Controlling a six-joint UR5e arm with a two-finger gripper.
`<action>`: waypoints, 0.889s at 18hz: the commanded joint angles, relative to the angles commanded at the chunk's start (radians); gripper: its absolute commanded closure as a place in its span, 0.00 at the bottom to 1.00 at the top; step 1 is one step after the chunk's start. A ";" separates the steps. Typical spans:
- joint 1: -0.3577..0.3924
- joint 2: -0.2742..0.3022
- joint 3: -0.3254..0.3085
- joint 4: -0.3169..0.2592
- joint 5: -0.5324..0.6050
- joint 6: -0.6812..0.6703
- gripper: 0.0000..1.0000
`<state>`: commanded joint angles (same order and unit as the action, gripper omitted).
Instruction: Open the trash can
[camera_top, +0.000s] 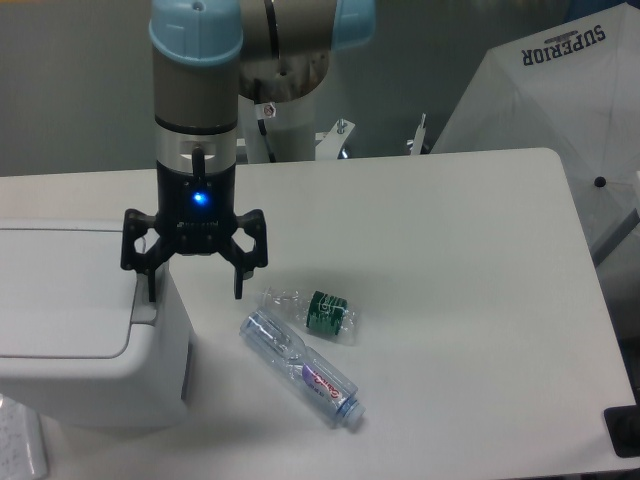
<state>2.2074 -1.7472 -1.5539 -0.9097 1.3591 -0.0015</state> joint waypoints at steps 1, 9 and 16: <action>0.000 0.000 0.000 0.000 0.000 0.000 0.00; 0.000 -0.002 -0.006 0.002 0.003 0.003 0.00; 0.000 -0.002 0.001 0.008 0.002 -0.005 0.00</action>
<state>2.2074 -1.7488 -1.5524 -0.9020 1.3607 -0.0062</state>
